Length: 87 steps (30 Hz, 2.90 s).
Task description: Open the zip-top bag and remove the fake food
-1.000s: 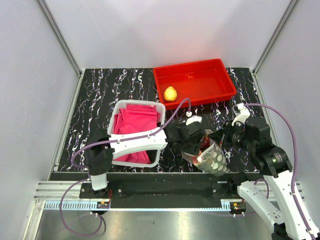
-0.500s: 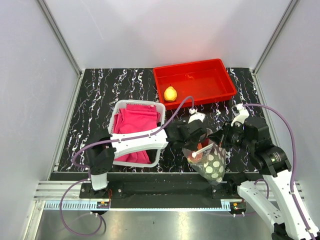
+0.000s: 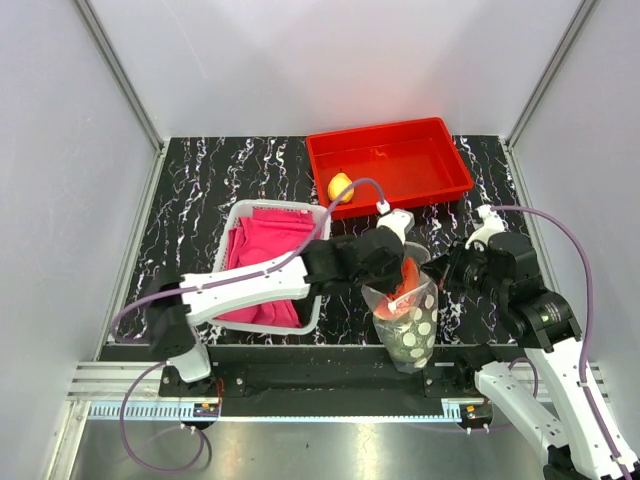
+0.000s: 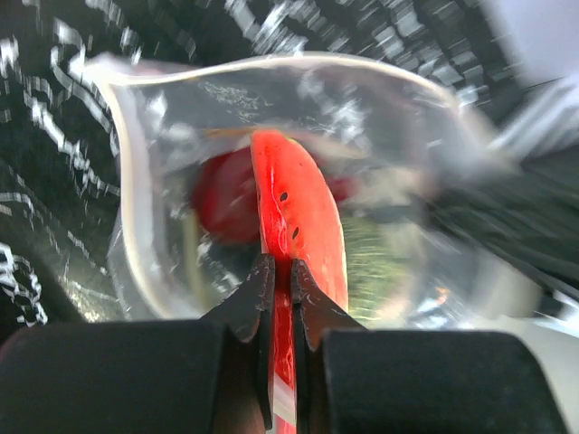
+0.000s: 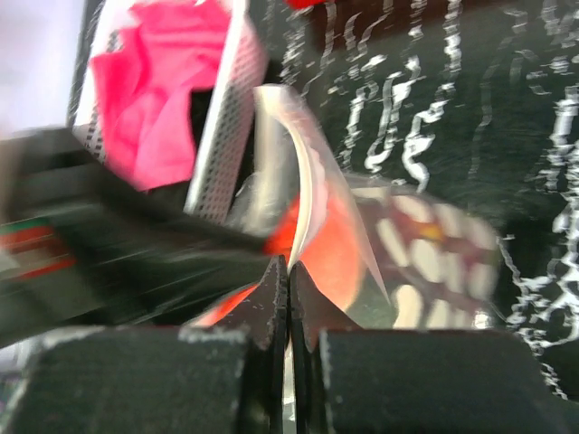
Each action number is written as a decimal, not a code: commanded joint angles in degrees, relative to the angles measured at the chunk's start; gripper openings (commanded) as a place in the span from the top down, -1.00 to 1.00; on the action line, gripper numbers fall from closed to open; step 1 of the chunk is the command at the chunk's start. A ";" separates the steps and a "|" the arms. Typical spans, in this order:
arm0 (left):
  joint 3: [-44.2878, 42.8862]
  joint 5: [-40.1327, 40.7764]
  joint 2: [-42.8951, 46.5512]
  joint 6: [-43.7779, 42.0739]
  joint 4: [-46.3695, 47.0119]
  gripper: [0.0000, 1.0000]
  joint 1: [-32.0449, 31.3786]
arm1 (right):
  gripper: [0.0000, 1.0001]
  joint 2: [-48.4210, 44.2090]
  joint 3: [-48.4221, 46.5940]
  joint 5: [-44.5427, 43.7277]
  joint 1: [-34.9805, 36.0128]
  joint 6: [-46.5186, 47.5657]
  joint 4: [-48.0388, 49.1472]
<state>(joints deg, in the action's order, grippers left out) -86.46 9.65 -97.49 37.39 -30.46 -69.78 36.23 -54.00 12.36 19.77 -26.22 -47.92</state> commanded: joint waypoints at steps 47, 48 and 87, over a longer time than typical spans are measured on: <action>-5.29 -13.85 -4.27 4.54 40.72 1.00 30.04 | 1.00 -5.99 -5.50 -25.10 0.18 0.55 -2.97; -5.74 -14.39 -6.02 4.80 42.74 1.00 30.57 | 1.00 -5.73 -6.03 -25.45 0.18 0.73 -2.97; -2.77 -26.08 -6.15 -3.72 31.61 -0.39 36.47 | 1.00 0.16 -5.68 -13.42 0.18 0.56 0.11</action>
<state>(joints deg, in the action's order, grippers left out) -95.90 -10.59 -118.28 37.45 3.81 -31.38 35.62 -58.46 -4.49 19.77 -24.67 -52.77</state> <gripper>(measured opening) 0.718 0.010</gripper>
